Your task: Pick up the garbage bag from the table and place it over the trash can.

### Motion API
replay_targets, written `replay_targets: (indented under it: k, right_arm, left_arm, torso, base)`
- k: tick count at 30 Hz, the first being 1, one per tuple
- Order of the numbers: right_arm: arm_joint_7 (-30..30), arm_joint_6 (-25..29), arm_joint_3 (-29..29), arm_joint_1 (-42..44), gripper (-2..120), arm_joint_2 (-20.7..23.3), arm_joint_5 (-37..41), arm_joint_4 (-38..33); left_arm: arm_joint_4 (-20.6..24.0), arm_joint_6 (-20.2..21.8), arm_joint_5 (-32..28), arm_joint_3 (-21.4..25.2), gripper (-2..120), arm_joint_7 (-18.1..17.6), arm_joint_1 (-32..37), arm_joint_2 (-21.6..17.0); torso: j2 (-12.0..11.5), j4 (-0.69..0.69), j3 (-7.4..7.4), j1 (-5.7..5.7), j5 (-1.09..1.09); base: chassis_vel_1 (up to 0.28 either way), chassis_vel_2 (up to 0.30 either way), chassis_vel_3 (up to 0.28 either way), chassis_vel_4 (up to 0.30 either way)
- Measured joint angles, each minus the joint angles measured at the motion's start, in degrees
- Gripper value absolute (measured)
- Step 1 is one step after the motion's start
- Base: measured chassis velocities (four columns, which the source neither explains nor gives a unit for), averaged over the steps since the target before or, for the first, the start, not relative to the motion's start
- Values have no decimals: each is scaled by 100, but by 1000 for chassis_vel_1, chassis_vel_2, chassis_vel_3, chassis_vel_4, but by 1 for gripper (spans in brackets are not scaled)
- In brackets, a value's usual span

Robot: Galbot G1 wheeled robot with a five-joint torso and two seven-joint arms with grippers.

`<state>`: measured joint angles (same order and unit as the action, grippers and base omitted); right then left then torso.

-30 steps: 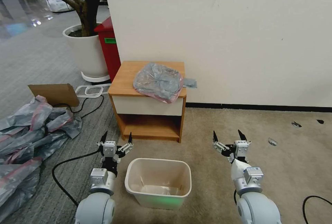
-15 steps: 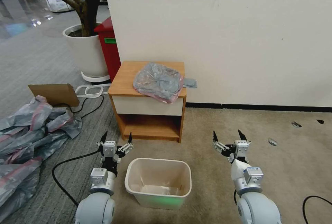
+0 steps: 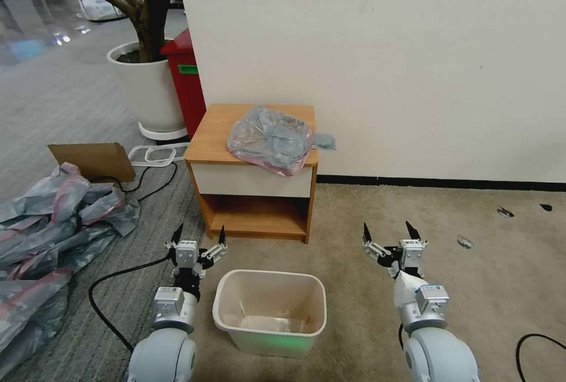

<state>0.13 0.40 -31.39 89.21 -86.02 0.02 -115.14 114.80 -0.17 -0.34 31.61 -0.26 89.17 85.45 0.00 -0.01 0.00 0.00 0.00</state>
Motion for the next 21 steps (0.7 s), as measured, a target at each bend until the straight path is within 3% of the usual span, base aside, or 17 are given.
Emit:
replay_targets:
  k: [4,7,8,11,17,21]
  right_arm:
    - [139,424,143,352,100,-8,83,-520]
    - [143,359,244,358,100,67,220,-521]
    - [153,333,316,339,100,121,299,-505]
    - [173,335,415,287,100,158,407,-432]
    - [243,349,512,147,100,267,613,-276]
    - [289,361,610,-117,100,449,1357,-164]
  left_arm:
    - [380,-344,-600,181,93,-445,615,-709]
    - [524,-381,-849,208,95,-517,846,-906]
    - [531,-380,-898,188,99,-520,905,-894]
    - [505,-385,-937,152,100,-529,924,-853]
    - [462,-464,-966,95,100,-529,945,-835]
    - [450,-562,-970,68,100,-529,962,-862]
  torso:
    - [0,3,0,1,-3]
    - [0,4,-1,1,6]
    - [0,3,0,1,-7]
    - [0,0,0,1,3]
    - [0,1,0,1,-1]
    - [0,0,0,0,0]
  base:
    - [0,0,0,0]
    - [0,0,0,0]
    - [0,0,0,0]
    - [0,0,0,0]
    - [0,0,0,0]
    - [0,0,0,0]
